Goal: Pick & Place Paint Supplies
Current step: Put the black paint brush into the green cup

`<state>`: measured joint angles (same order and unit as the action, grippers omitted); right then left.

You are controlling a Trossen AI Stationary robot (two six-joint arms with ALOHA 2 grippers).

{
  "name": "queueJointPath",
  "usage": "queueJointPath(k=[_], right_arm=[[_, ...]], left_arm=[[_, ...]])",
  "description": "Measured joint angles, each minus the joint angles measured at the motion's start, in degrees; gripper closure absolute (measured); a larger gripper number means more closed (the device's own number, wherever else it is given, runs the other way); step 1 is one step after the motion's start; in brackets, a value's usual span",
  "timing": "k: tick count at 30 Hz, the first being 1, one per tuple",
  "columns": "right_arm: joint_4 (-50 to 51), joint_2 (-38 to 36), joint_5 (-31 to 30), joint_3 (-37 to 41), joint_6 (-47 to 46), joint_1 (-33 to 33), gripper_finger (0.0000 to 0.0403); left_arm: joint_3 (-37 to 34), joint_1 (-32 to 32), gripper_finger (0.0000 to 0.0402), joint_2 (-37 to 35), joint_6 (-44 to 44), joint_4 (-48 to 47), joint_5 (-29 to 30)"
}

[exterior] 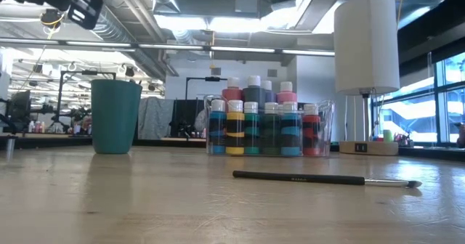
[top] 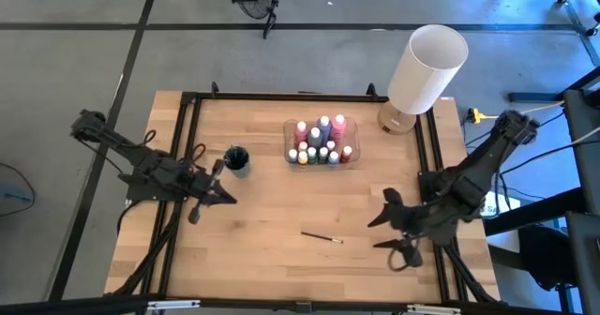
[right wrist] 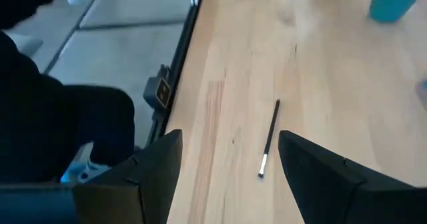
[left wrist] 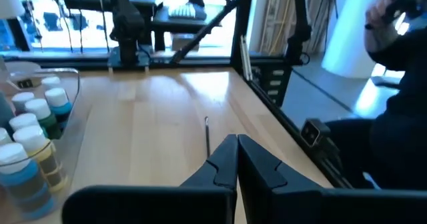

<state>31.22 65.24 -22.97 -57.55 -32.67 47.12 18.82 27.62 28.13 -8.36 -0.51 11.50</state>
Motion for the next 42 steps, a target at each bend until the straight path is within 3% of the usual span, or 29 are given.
queueJointPath(k=[10, 21, 38, 42], right_arm=[[2.4, 8.2, 11.3, -5.4, -0.1, -6.7, 0.0151], [10.3, 11.1, 12.7, -5.6, 0.0, -11.1, 0.0151], [4.9, 29.9, 14.2, -5.6, 1.3, -13.4, 0.015], [3.6, 34.0, 18.2, -5.6, -1.1, -15.0, 0.015]], left_arm=[[-5.3, 3.1, 0.0399, -5.8, 0.6, 2.7, 4.8], [-5.3, 3.1, 0.04, -6.1, 0.6, 5.6, 5.1], [-5.3, 3.1, 0.04, -5.7, -0.8, 6.8, 5.1], [-5.3, 3.1, 0.0399, -4.2, -1.5, 8.0, 5.4]])
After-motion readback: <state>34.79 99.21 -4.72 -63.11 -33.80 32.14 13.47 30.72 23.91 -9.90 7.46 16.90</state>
